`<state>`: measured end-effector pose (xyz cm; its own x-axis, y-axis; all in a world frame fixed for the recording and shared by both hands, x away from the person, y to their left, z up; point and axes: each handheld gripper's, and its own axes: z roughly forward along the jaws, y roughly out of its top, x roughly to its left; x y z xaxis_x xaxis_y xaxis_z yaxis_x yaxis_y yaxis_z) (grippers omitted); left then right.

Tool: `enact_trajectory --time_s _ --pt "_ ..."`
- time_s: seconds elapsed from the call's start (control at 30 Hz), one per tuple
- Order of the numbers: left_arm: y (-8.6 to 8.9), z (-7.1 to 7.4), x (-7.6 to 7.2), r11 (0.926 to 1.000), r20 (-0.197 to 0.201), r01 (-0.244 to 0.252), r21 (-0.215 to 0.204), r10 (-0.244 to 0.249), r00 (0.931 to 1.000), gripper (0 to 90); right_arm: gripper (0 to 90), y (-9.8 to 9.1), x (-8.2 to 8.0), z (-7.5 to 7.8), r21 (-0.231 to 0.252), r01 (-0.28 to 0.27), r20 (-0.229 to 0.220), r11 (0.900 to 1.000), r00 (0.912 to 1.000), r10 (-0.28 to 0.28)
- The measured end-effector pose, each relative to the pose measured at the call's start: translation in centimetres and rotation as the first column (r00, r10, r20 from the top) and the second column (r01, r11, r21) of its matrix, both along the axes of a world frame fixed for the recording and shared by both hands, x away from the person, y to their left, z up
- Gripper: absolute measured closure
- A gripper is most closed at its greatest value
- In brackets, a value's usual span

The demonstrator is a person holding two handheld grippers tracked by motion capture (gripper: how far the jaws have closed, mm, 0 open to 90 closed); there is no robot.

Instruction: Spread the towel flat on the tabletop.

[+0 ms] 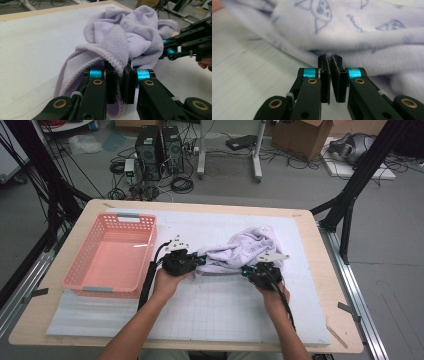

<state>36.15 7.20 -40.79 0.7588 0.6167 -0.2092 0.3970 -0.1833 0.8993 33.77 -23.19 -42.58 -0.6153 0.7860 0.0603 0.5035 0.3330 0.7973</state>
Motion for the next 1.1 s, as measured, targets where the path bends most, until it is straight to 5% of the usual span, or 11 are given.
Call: enact_trajectory --time_s 0.2,0.37,0.43,0.5,0.53,0.6,0.73,0.83,0.97,1.03,1.1 --pt "-1.2 0.7 -2.6 0.9932 0.026 0.112 -0.035 -0.111 0.9935 83.5 86.2 -4.3 -5.0 2.6 0.062 -0.032 0.031 0.9976 0.9991 0.030" --pt "-3.1 1.1 -3.9 0.9818 0.037 0.182 -0.053 -0.180 0.9829 83.5 86.2 -6.4 -7.8 5.1 0.058 -0.010 0.076 0.9983 0.9971 0.005" --pt "-3.6 1.3 -3.7 0.9829 0.046 0.177 -0.052 -0.175 0.9836 83.1 86.4 -6.9 -8.3 6.3 0.061 0.016 0.107 0.9980 0.9941 -0.022" --pt "-3.8 1.1 -3.1 0.9926 0.043 0.120 -0.019 -0.119 0.9920 79.0 89.7 -7.2 -8.1 7.3 0.016 0.074 0.144 0.9971 0.9867 -0.076" --pt "-3.7 0.8 -2.6 0.9947 0.009 0.098 -0.030 -0.098 0.9952 69.0 89.7 -7.5 -7.6 7.7 0.013 0.095 0.141 0.9954 0.9854 -0.096" --pt "-3.4 0.2 -1.9 0.9963 -0.031 0.085 -0.014 -0.086 0.9959 65.0 89.6 -8.1 -6.5 7.9 0.055 0.125 0.128 0.9906 0.9831 -0.131" --pt "-3.1 -0.4 -1.4 0.9986 -0.022 0.046 0.027 -0.045 0.9987 57.4 87.5 -7.7 -4.8 6.5 0.041 0.126 0.088 0.9912 0.9877 -0.129" --pt "-2.9 -0.8 -0.7 0.9991 -0.044 0.022 0.035 -0.021 0.9988 50.9 72.9 -7.1 -4.5 4.5 0.024 0.124 0.059 0.9920 0.9903 -0.126" --pt "-2.8 -1.3 -0.4 0.9967 -0.081 0.065 0.047 -0.061 0.9948 48.5 52.5 -6.4 -4.3 1.3 0.031 0.094 -0.037 0.9951 0.9950 -0.092" --pt "-2.9 -1.3 -0.5 0.9941 -0.064 0.090 0.060 -0.086 0.9942 54.3 52.8 -6.0 -4.3 0.2 0.046 0.077 -0.075 0.9960 0.9945 -0.073" --pt "-2.8 -1.3 -0.5 0.9888 -0.035 0.104 0.107 -0.101 0.9942 79.7 74.6 -5.4 -4.1 -0.5 0.012 0.025 -0.101 0.9996 0.9946 -0.023"
